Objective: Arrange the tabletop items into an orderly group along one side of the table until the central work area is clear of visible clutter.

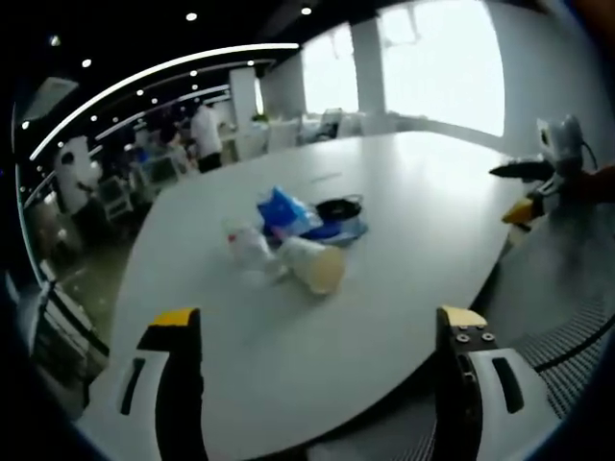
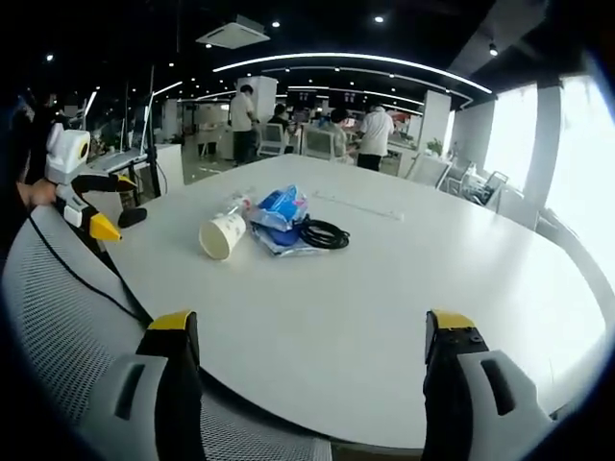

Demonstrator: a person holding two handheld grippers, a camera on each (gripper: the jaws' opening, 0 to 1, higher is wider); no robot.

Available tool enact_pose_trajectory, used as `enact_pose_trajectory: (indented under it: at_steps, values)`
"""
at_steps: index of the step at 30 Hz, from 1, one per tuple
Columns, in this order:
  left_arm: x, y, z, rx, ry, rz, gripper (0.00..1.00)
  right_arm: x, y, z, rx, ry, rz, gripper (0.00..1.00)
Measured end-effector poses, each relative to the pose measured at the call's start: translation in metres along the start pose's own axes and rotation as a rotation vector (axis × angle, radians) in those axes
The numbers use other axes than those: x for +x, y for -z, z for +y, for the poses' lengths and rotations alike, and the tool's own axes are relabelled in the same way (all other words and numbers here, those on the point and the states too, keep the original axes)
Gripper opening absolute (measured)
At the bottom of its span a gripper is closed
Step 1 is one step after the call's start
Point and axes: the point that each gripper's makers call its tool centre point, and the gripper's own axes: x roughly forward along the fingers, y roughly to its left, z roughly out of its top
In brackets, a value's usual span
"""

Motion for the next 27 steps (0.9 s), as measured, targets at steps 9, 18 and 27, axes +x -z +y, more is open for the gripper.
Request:
enact_pose_trajectory:
  at_steps: [9, 18, 27]
  values:
    - [-0.0002, 0.0027, -0.0001, 0.004, -0.003, 0.023, 1.00, 0.0000, -0.0001, 0.0013, 0.000, -0.010, 0.000, 0.97]
    - [-0.0001, -0.0002, 0.0011, 0.002, -0.014, 0.015, 1.00, -0.0004, -0.0013, 0.0005, 0.001, -0.009, -0.007, 0.96]
    - [-0.0017, -0.0008, 0.0027, 0.003, -0.029, 0.018, 1.00, -0.0015, -0.0010, -0.0022, 0.011, 0.004, -0.008, 0.96]
